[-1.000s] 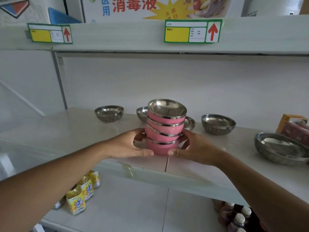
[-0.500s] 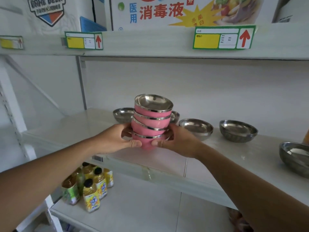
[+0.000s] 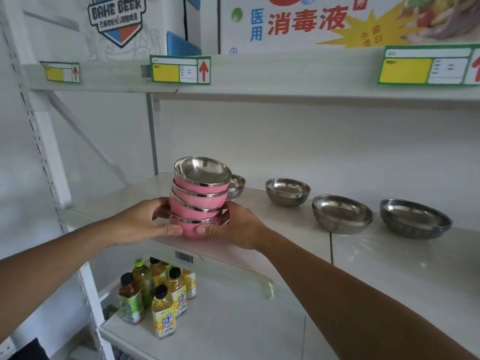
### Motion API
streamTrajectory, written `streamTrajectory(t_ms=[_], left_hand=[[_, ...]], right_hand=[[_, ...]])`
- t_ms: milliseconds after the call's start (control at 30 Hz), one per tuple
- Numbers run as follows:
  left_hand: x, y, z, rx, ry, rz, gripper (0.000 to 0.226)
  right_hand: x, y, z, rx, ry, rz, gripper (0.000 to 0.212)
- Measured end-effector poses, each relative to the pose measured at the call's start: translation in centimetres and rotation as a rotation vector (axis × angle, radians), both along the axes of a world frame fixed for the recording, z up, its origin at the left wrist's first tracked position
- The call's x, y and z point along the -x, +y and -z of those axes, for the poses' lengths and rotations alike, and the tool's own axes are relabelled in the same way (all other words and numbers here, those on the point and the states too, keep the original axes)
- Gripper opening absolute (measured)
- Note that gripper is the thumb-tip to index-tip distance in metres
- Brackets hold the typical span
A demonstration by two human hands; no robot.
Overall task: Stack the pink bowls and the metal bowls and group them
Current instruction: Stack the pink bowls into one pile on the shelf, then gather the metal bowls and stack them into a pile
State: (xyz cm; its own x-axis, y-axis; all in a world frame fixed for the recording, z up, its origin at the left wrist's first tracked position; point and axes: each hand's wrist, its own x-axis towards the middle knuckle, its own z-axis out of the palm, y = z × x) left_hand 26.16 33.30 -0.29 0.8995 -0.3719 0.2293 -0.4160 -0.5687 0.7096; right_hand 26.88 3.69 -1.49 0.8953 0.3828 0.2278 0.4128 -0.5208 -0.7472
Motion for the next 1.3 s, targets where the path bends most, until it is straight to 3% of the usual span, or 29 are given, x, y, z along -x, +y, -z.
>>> streamTrajectory(t_ms=[367, 600, 700, 867, 1033, 1200, 1300], left_hand=[[-1.0, 3.5, 0.5, 0.042, 0.038, -0.005, 0.095], [-0.3, 4.3, 2.1, 0.048, 0.023, -0.067, 0.082], [0.4, 4.9, 3.0, -0.039, -0.004, -0.126, 0.078], [2.6, 4.3, 2.3, -0.152, -0.008, -0.307, 0.096], [7.6, 0.4, 0.4, -0.164, -0.066, -0.407, 0.081], [14.2, -8.3, -1.7, -0.197, -0.097, -0.365, 0.031], [17.1, -15.0, -2.3, -0.294, -0.079, -0.325, 0.021]], right_hand=[[-0.5, 4.3, -0.2, -0.022, 0.059, 0.040, 0.090], [0.9, 2.5, -1.2, 0.114, 0.070, 0.089, 0.092], [2.4, 0.1, -1.6, 0.186, 0.021, 0.137, 0.074], [5.4, -4.4, -2.5, 0.231, -0.007, 0.181, 0.048], [10.1, -10.5, -4.0, 0.300, 0.000, 0.149, 0.043], [15.6, -18.3, -5.2, 0.416, -0.047, 0.168, 0.037], [19.2, -23.0, -5.7, 0.482, -0.107, 0.213, 0.030]])
